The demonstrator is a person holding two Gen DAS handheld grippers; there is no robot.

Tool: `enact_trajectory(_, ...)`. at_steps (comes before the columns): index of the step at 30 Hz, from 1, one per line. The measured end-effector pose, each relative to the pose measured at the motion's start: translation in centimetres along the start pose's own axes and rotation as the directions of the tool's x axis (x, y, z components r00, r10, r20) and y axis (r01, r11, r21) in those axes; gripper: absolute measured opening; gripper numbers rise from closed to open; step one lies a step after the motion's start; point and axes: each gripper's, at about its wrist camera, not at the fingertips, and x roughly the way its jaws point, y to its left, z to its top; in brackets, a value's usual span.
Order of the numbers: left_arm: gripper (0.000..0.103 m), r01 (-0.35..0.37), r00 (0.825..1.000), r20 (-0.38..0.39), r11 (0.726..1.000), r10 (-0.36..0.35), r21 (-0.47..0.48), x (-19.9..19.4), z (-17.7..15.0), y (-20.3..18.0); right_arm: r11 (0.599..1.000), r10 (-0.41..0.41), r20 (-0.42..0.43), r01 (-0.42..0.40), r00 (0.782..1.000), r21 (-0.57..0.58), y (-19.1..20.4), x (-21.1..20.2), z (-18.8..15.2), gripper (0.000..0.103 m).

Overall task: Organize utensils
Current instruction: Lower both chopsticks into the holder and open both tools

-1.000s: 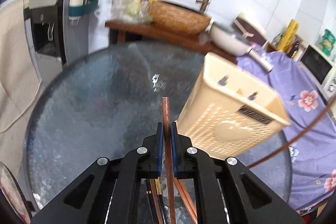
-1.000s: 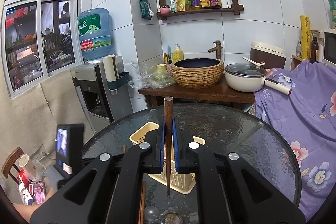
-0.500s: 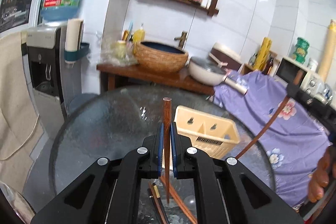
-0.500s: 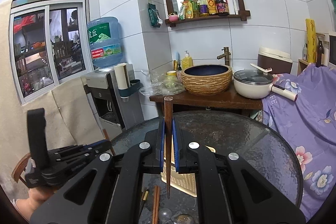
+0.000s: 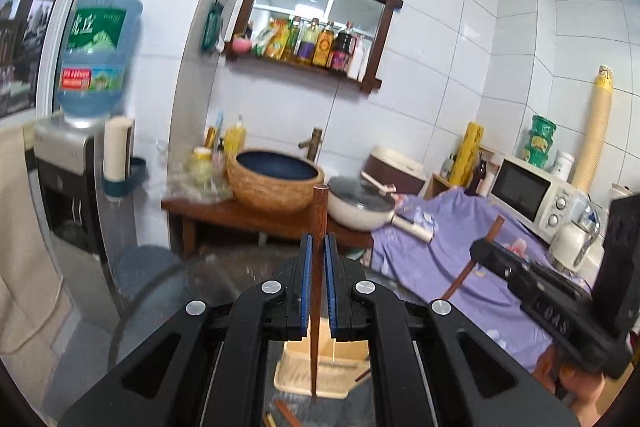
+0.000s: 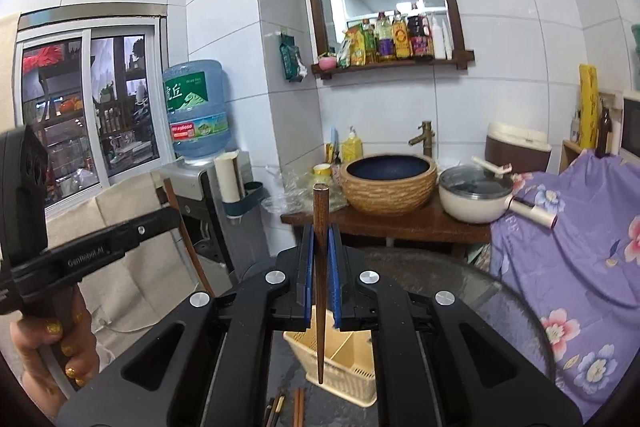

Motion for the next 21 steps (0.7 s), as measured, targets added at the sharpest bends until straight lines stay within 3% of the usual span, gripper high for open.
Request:
enact_trajectory(8,0.006,-0.047,0.999,0.007,0.996,0.047,-0.070,5.3,2.2,0.0,0.996,-0.090,0.027,0.091,0.996,-0.023,-0.9,2.4,1.6,0.008)
enact_trajectory(13,0.006,-0.103,0.994,-0.027,0.993,0.102,-0.065,9.5,-0.4,0.4,0.993,-0.120,-0.018,0.120,0.993,-0.010,-2.2,5.2,-0.5,0.008)
enact_trajectory(21,0.006,-0.135,0.982,-0.146,0.988,0.124,-0.072,13.5,-5.8,2.1,0.992,-0.126,-0.096,0.128,0.987,0.015,-3.7,8.3,-5.0,0.008)
